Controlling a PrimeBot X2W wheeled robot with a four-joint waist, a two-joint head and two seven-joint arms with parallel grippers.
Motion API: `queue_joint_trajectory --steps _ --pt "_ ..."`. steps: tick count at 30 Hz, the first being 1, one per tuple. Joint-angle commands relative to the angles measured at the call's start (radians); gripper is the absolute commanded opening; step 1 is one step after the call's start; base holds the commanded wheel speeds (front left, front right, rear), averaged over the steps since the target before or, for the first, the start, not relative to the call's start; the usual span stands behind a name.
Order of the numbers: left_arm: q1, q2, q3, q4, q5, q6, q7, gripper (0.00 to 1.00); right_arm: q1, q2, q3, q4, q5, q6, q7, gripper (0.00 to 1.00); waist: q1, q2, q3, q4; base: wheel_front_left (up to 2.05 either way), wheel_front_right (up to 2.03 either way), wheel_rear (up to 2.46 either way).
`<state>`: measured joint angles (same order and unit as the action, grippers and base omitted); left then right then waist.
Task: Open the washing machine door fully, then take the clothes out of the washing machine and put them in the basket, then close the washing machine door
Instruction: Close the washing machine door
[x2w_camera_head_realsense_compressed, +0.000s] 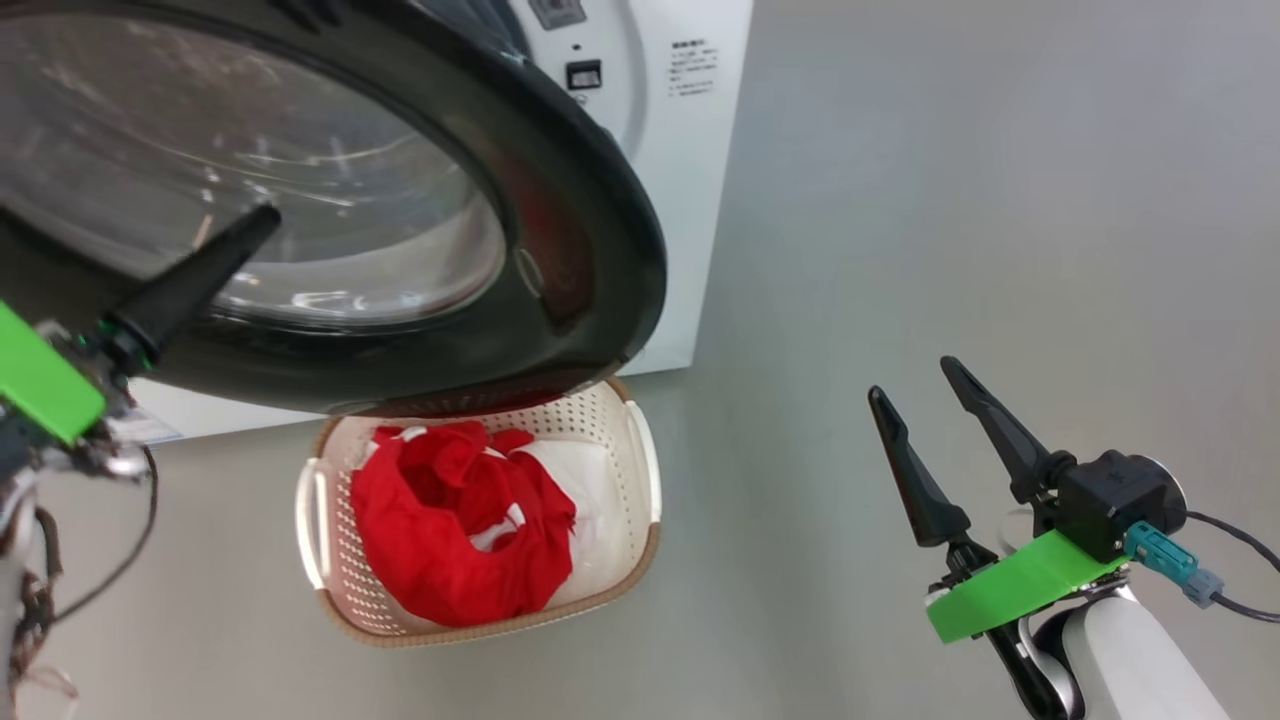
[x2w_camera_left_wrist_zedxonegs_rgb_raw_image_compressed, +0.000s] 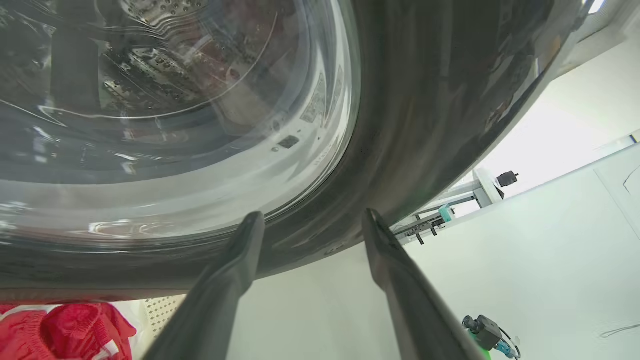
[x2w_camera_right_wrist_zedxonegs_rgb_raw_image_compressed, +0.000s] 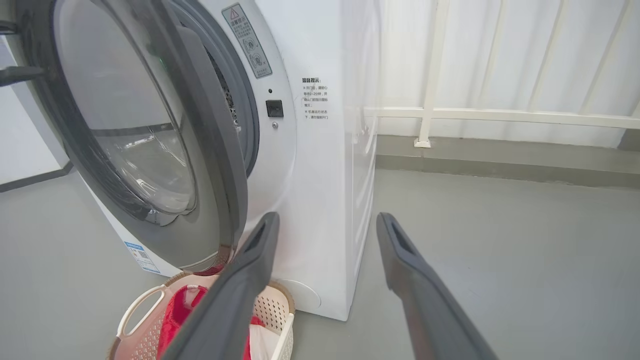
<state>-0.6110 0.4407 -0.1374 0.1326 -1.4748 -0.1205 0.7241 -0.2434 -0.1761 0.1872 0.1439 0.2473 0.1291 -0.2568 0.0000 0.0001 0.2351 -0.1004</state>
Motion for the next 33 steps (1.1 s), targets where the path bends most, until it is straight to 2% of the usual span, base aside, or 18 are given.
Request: queue_joint_trajectory --steps 1,18,33 --pt "0.017 0.056 0.036 -0.04 -0.005 -0.01 -0.025 1.0 0.022 -0.009 0.026 -0.019 -0.002 0.002 -0.005 1.0 0.0 -0.0001 -0.03 0.032 0.0 0.0 0.0" --pt "0.335 0.035 0.01 -0.07 0.025 -0.01 -0.318 1.0 0.078 -0.028 0.023 -0.01 0.011 0.002 -0.005 1.0 0.0 -0.0001 -0.09 0.102 0.0 0.0 0.0" --pt "0.529 0.008 -0.068 -0.045 0.052 -0.01 -0.62 1.0 0.138 -0.046 -0.012 -0.008 0.017 0.002 -0.005 1.0 0.0 -0.0001 -0.119 0.096 0.0 0.0 0.0"
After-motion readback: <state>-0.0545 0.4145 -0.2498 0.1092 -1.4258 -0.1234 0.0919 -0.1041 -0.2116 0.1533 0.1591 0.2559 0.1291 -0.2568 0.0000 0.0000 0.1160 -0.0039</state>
